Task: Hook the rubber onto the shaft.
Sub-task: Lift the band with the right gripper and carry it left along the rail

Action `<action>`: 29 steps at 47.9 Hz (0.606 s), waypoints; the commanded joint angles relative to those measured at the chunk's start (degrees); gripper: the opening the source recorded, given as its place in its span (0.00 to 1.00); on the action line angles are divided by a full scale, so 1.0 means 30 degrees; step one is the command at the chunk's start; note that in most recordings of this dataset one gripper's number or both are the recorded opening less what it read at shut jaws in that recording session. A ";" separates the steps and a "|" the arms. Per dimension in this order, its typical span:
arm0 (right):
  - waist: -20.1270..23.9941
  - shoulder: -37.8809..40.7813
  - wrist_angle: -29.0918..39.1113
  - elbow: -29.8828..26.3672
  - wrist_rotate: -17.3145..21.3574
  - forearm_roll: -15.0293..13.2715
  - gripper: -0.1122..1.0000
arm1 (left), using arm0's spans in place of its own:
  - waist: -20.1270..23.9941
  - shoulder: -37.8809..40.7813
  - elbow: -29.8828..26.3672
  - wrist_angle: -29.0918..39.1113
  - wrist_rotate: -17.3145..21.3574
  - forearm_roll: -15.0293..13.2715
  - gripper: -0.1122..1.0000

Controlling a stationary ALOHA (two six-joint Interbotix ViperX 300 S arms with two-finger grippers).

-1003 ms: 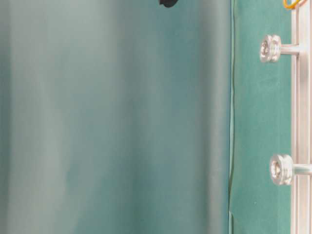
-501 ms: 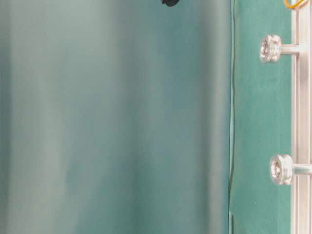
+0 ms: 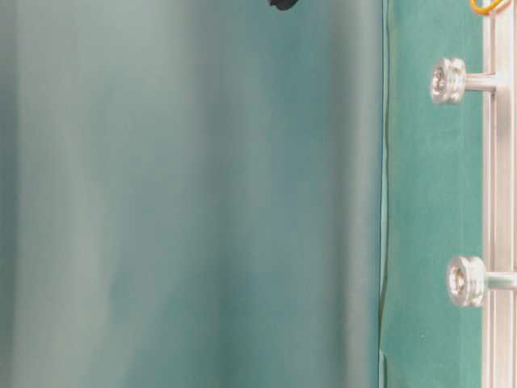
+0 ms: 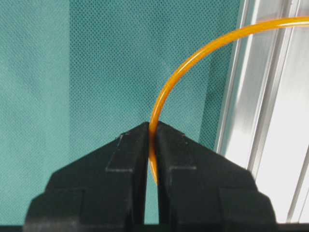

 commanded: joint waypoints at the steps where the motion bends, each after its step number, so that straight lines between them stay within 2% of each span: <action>1: 0.0059 -0.0410 0.0176 -0.0322 0.0029 -0.0029 0.16 | -0.0029 0.0146 -0.0557 -0.0088 0.0000 0.0059 0.10; 19: 0.0059 -0.2168 0.2578 -0.1172 0.0029 -0.0059 0.16 | -0.0029 0.0146 -0.0557 -0.0088 0.0029 0.0059 0.10; 29: 0.0059 -0.3311 0.4424 -0.1934 0.0029 -0.0586 0.16 | -0.0029 0.0146 -0.0557 -0.0088 0.0029 0.0059 0.10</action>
